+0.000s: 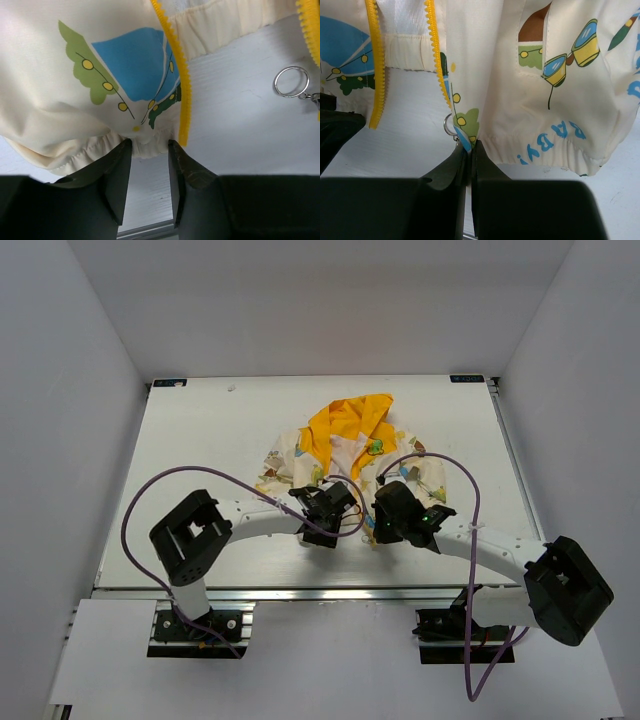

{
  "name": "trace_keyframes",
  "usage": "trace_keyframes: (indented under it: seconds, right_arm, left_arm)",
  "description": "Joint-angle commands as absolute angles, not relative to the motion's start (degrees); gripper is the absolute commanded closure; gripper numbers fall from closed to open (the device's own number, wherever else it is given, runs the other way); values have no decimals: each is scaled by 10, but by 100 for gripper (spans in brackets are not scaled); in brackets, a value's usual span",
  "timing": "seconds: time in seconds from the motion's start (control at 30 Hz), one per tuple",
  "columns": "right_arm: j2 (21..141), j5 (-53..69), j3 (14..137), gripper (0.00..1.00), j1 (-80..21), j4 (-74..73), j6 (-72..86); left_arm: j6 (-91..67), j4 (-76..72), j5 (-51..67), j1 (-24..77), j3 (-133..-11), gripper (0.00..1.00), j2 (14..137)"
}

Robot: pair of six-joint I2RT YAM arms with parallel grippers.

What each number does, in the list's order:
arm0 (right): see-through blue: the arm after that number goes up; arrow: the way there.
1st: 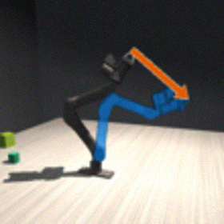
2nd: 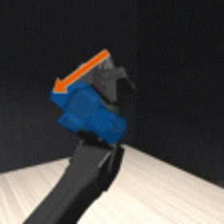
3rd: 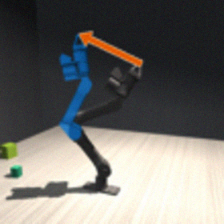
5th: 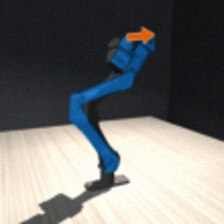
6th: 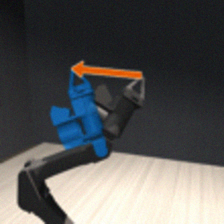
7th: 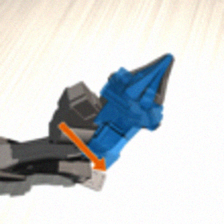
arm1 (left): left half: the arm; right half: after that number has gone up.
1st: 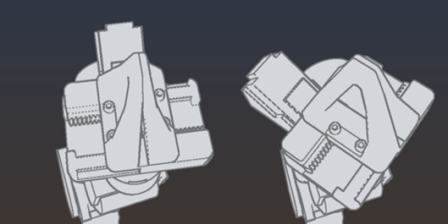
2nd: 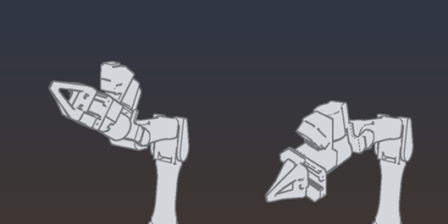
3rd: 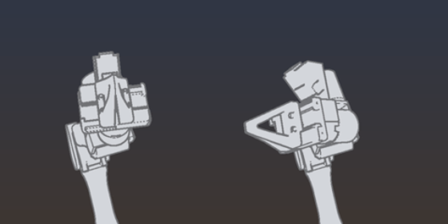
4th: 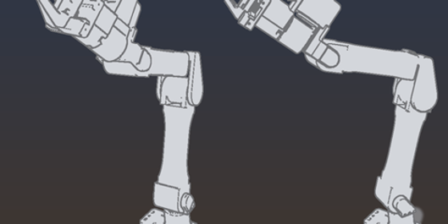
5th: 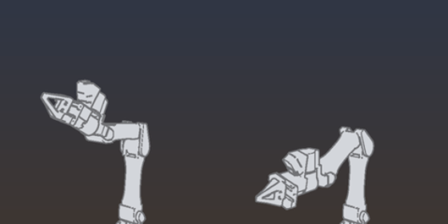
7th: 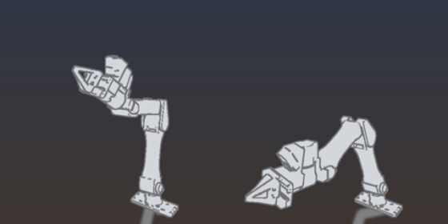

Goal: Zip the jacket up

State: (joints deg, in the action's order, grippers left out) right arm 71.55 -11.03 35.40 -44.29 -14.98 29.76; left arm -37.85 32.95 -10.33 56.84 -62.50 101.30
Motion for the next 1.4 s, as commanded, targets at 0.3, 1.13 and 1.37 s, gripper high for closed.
trace_keyframes:
  seconds: [0.3,1.13,1.37]
  right_arm:
    - [699,-120,352,100,-441,-158,297]
    - [533,-26,341,100,-432,87,234]
    - [501,18,321,100,-431,223,221]
  left_arm:
    - [-409,344,-137,570,-642,61,1090]
    - [-322,135,-198,570,-537,100,688]
    - [-294,95,-181,569,-541,100,656]
